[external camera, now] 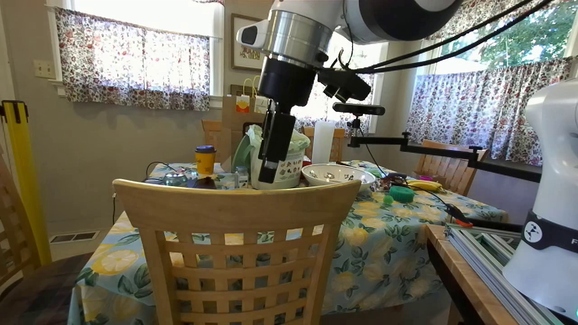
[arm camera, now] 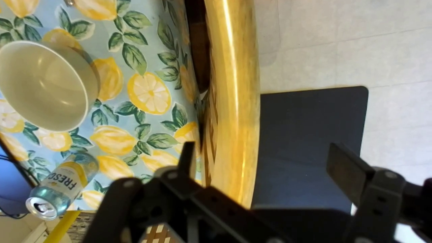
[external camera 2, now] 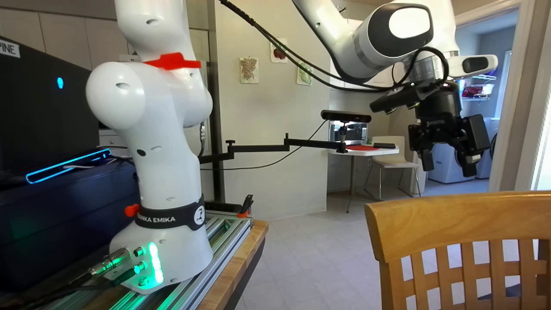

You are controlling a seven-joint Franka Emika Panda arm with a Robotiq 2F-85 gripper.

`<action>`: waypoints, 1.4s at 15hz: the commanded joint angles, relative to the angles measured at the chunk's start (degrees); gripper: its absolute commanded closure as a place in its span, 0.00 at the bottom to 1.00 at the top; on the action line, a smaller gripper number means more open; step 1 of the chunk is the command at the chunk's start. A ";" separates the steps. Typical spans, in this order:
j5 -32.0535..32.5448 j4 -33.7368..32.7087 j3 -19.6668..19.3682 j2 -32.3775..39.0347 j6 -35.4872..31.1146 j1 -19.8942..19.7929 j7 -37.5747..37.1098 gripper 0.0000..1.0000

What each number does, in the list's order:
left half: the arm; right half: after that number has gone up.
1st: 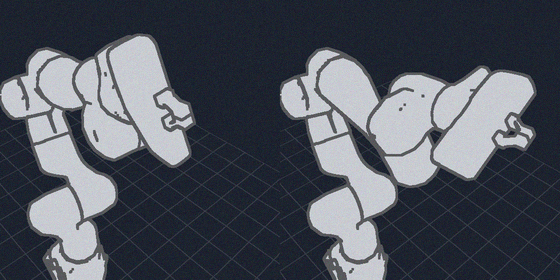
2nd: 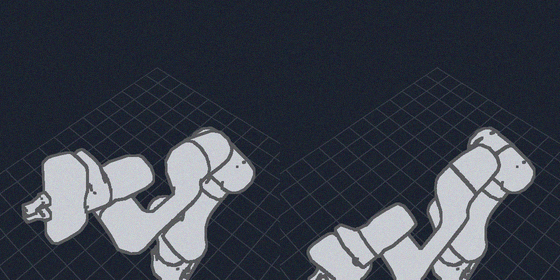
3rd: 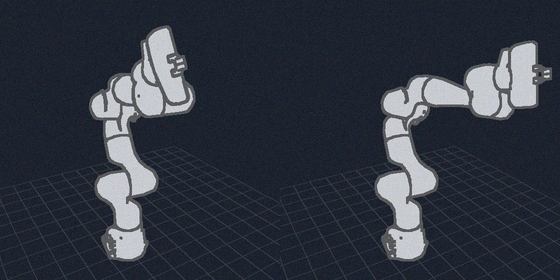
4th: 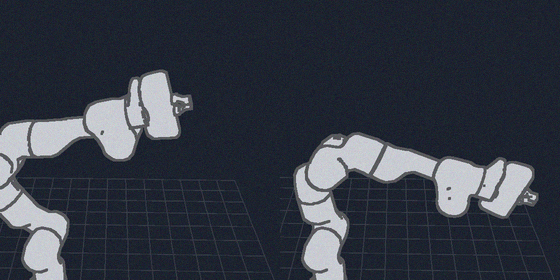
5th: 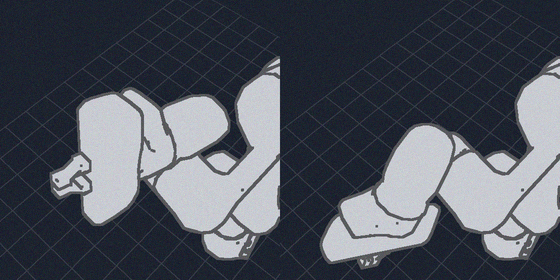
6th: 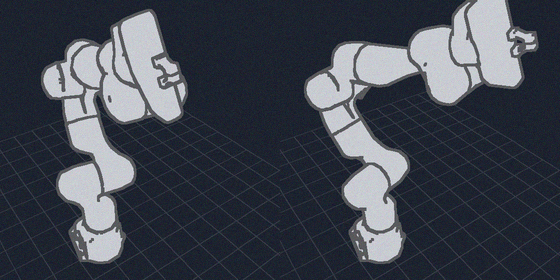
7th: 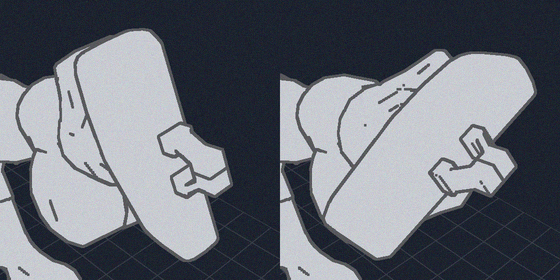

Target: Pull the chair back

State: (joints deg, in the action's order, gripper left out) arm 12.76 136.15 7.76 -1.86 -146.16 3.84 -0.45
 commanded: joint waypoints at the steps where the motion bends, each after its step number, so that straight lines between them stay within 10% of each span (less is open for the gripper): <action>1: -0.52 -3.97 -0.83 5.14 -0.64 0.59 1.45 0.00; 17: -0.92 -13.98 -1.48 16.57 0.18 1.37 1.80 0.00; 18: -0.52 -14.06 -1.62 16.71 0.03 1.59 1.46 0.25; 21: -0.55 -14.49 -1.68 17.08 -0.32 1.80 1.43 0.42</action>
State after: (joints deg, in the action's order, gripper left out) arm 12.76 123.67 6.95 13.80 -146.64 4.77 -0.45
